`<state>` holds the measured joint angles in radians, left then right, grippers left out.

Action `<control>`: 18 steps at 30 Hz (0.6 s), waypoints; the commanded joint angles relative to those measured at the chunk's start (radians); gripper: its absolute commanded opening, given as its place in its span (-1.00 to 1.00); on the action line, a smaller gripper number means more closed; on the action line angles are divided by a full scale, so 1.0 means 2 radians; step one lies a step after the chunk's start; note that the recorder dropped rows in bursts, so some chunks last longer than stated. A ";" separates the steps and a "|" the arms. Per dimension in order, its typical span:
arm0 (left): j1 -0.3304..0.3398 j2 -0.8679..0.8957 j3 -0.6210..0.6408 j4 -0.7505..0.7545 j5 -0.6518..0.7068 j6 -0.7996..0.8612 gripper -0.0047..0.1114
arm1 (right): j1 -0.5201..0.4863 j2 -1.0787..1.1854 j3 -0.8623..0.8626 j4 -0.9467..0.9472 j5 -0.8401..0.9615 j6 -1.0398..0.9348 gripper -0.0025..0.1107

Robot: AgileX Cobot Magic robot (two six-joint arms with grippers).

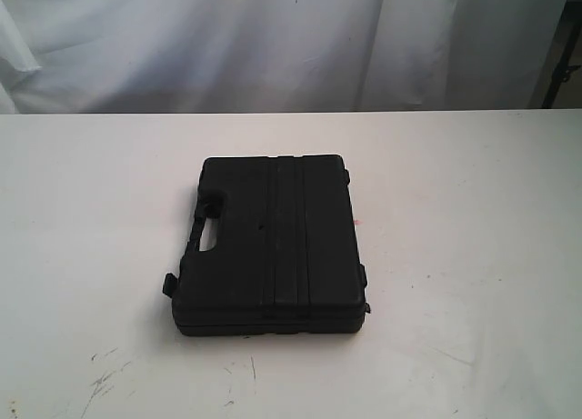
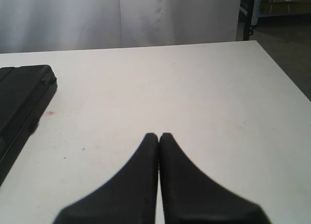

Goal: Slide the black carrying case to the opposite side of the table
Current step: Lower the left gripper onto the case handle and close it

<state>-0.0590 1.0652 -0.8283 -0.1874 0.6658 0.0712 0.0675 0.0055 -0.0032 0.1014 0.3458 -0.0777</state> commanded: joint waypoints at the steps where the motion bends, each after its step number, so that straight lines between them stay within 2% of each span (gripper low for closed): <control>1: -0.012 0.068 -0.044 -0.009 0.027 0.009 -0.92 | -0.004 -0.003 0.002 -0.004 0.000 -0.001 -0.96; 5: -0.037 0.123 -0.080 -0.007 0.053 0.007 -0.92 | -0.004 -0.003 0.002 -0.004 0.000 -0.001 -0.96; 15: -0.113 0.251 -0.157 -0.007 0.064 -0.009 -0.92 | -0.004 -0.003 0.002 -0.004 0.000 -0.001 -0.96; 18: -0.124 0.280 -0.179 -0.007 0.071 -0.016 -0.92 | -0.004 -0.003 0.002 -0.004 0.000 -0.001 -0.96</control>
<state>-0.2867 1.5781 -1.1459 -0.1965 0.7992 0.0640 0.0675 0.0055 -0.0032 0.1014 0.3458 -0.0777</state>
